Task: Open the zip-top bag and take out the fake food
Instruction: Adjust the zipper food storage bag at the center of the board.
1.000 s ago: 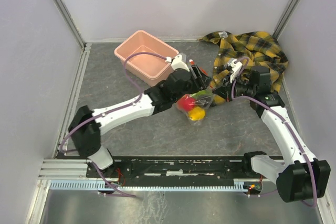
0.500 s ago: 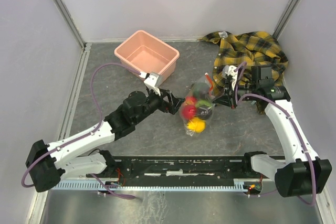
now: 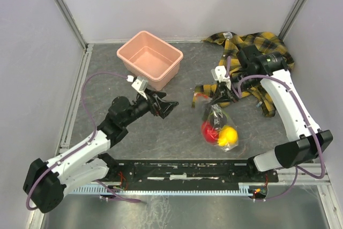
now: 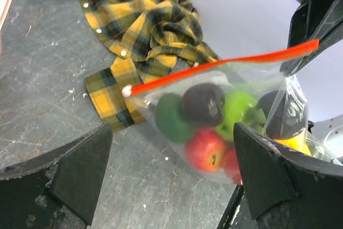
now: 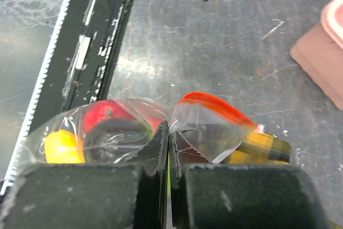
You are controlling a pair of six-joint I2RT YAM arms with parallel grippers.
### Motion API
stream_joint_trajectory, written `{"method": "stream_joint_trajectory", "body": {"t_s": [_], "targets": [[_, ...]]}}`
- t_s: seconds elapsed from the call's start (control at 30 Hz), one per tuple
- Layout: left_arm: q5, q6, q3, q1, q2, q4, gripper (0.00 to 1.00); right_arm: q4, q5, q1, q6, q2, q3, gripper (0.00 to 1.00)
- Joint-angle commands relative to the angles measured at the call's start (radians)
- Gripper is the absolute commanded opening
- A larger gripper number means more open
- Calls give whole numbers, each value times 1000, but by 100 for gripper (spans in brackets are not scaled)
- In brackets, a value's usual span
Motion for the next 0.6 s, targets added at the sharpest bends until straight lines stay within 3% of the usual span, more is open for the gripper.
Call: {"method": "stream_joint_trajectory", "body": {"t_s": [0.0, 0.1, 0.17, 0.5, 0.57], "targets": [[52, 21, -150, 7, -79, 314, 100, -156, 31, 40, -76, -60, 29, 2], [30, 23, -320, 7, -77, 609, 100, -117, 47, 40, -55, -93, -5, 2], [42, 68, -367, 7, -47, 717, 99, -91, 58, 40, -40, -117, -39, 2], [182, 581, -160, -3, 172, 544, 96, 39, 157, 11, 33, -211, -238, 2], [245, 713, -85, -3, 196, 426, 94, 50, 161, -2, 35, -216, -272, 2]]}}
